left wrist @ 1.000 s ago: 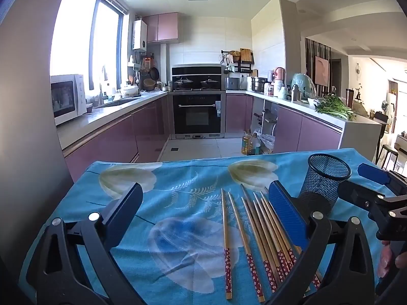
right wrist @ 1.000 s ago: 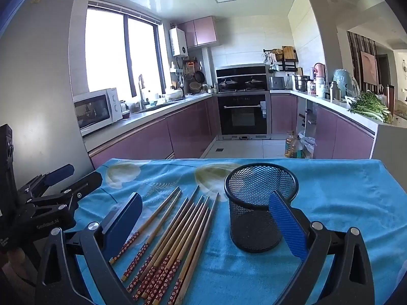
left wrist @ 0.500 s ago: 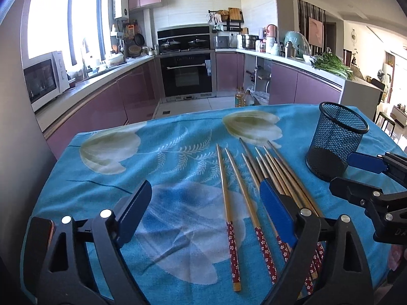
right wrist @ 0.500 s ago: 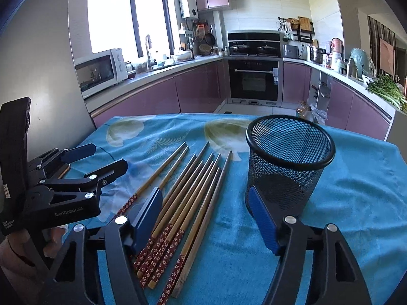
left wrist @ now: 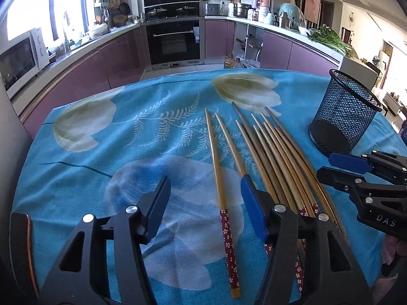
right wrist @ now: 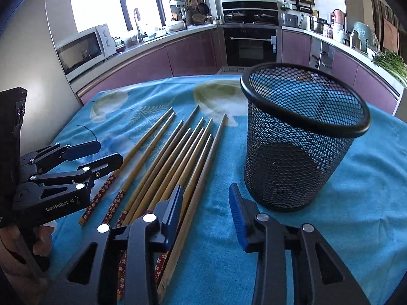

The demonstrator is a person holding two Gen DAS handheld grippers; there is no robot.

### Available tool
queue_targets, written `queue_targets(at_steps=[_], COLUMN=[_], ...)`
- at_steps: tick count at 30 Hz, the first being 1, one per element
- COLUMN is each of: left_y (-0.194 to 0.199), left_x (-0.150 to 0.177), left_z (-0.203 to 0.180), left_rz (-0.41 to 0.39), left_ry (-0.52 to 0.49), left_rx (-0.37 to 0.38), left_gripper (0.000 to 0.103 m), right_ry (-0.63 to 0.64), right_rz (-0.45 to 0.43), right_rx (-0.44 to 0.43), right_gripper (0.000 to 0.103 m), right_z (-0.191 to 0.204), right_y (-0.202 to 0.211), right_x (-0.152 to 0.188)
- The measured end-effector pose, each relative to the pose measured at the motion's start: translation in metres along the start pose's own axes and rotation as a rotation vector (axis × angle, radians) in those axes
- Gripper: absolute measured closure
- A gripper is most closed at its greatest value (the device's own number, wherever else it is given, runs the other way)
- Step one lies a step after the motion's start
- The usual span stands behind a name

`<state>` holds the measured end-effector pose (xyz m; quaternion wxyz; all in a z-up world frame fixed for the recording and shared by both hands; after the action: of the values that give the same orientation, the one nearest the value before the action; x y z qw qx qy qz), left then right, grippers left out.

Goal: Organize utensils
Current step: 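Close the left gripper on one chopstick while the right gripper grasps another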

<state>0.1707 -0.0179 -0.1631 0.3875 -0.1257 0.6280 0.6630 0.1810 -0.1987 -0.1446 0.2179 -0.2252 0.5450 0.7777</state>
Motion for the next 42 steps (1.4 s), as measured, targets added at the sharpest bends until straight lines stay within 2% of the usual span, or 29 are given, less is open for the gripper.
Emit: queue_targets(at_steps=[10, 24, 29, 31, 34, 42], left_y=[-0.022, -0.032, -0.036, -0.037, -0.037, -0.028], left_x=[0.0, -0.012, -0.017, -0.018, -0.018, -0.013], left_z=[-0.006, -0.008, -0.011, -0.013, -0.013, -0.009], left_rz=[0.065, 0.069, 0.068, 0.065, 0.061, 0.047], left_ry=[0.0, -0.02, -0.023, -0.022, -0.007, 0.037], left_rx=[0.04, 0.06, 0.069, 0.074, 0.079, 0.083], left_gripper=[0.063, 0.071, 0.081, 0.087, 0.094, 0.095], right_ry=[0.014, 0.057, 0.027, 0.006, -0.027, -0.066], right_rz=[0.036, 0.033, 0.045, 0.056, 0.062, 0.054], right_rx=[0.017, 0.07, 0.044, 0.018, -0.005, -0.043], right_gripper=[0.073, 0.075, 0.085, 0.094, 0.095, 0.097], right_z=[0.002, 0.013, 0.011, 0.011, 0.007, -0.002], right_y=[-0.013, -0.026, -0.028, -0.027, -0.025, -0.012], right_x=[-0.004, -0.011, -0.014, -0.013, -0.014, -0.014])
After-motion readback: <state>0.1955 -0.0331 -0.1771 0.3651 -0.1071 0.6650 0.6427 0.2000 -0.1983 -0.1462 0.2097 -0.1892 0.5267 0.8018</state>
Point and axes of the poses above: each gripper's, at about its wrist camera, not at the fingertips, and y roughly against the way its jaws point, z to its left, x to its underside, the point moved 8 cm from there along -y, roughly the way its jaws point, and after that the axes turned 14 degrees about -y, right-handed, at the moved point
